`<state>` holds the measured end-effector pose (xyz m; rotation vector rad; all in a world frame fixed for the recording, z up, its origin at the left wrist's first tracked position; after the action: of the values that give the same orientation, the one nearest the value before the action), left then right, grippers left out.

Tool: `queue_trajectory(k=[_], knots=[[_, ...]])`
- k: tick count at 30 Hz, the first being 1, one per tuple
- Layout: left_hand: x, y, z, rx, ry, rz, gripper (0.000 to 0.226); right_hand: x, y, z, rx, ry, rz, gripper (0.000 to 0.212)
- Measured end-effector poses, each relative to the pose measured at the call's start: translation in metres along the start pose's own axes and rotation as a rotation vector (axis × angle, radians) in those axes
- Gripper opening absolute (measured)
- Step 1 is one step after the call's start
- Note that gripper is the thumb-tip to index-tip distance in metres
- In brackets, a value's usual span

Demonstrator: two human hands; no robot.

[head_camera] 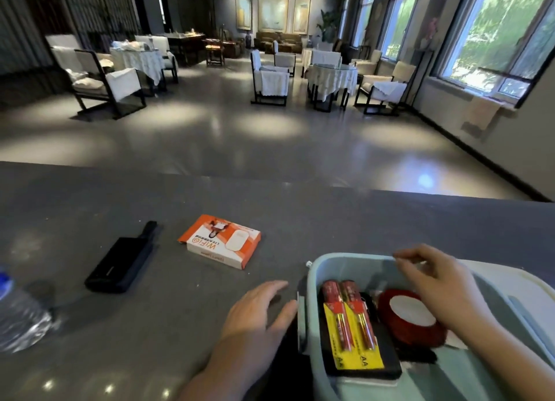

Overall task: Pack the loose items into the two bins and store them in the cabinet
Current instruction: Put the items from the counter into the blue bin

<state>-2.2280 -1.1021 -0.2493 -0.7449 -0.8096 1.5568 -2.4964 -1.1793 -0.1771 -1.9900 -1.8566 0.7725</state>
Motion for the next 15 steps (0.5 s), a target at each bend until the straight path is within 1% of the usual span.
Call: queue_trajectory(k=[3, 6, 8, 10, 13, 15], knots=[[-0.015, 0.011, -0.025, -0.039, 0.007, -0.079, 0.031, -0.018, 0.036, -0.019, -0.04, -0.052, -0.095, 0.013], [-0.036, 0.023, -0.045, 0.048, 0.002, -0.124, 0.025, -0.04, 0.065, -0.03, -0.018, -0.092, -0.168, 0.014], [-0.055, 0.029, -0.048, 0.083, -0.023, -0.133, 0.027, -0.06, 0.083, -0.03, 0.012, -0.099, -0.228, 0.014], [-0.077, 0.037, -0.044, 0.101, -0.024, -0.122, 0.031, -0.082, 0.11, -0.023, 0.107, -0.065, -0.355, 0.014], [-0.111, 0.06, -0.033, 0.115, -0.009, -0.155, 0.041, -0.103, 0.158, -0.009, 0.302, 0.005, -0.602, 0.012], [-0.129, 0.081, -0.026, 0.014, 0.019, -0.189, 0.056, -0.103, 0.19, -0.003, 0.48, 0.033, -0.8, 0.017]])
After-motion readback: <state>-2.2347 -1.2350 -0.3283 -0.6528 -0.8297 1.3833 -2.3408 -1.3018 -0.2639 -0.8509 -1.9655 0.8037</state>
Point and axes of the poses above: each hand's wrist, its own x-axis away from the middle knuckle, its own y-axis out of the palm, z = x × y, the point moved 9 cm from there along -x, towards the middle knuckle, and after that the axes turned 14 degrees about -x, right-handed, at the moved point
